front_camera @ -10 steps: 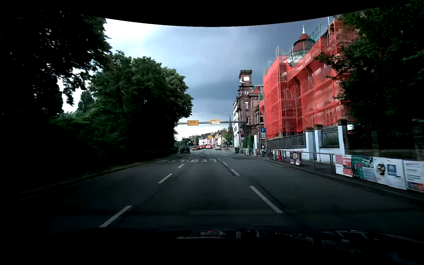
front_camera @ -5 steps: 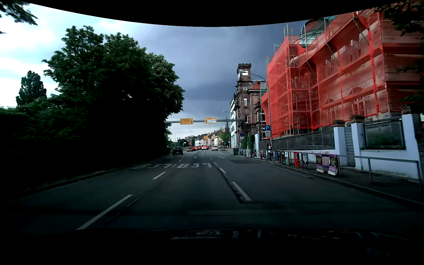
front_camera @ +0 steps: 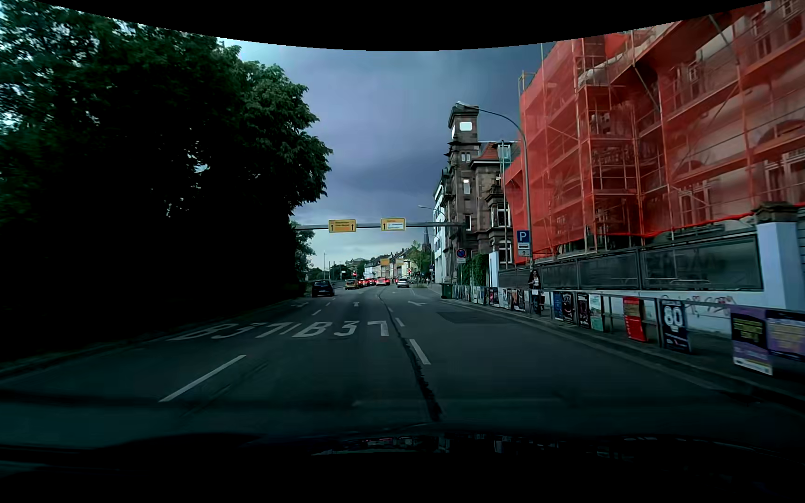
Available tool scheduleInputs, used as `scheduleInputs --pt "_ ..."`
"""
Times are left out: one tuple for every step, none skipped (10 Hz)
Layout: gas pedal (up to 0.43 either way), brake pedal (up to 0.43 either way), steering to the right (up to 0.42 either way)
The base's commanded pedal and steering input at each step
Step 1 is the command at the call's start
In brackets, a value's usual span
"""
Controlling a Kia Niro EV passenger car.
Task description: Follow the waypoints while adhering to traffic rules and regulations
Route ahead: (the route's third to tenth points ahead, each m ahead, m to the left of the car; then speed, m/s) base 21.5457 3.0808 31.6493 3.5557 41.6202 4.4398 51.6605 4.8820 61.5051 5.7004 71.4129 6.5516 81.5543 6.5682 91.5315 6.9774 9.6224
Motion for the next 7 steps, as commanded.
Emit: scheduleInputs --pt "0.059 0.000 0.006" --pt "0.059 0.000 0.005" --pt "0.059 0.000 0.005" --pt "0.059 0.000 0.003" --pt "0.059 0.000 0.001" --pt "0.059 0.000 -0.001" --pt "0.059 0.000 -0.005"
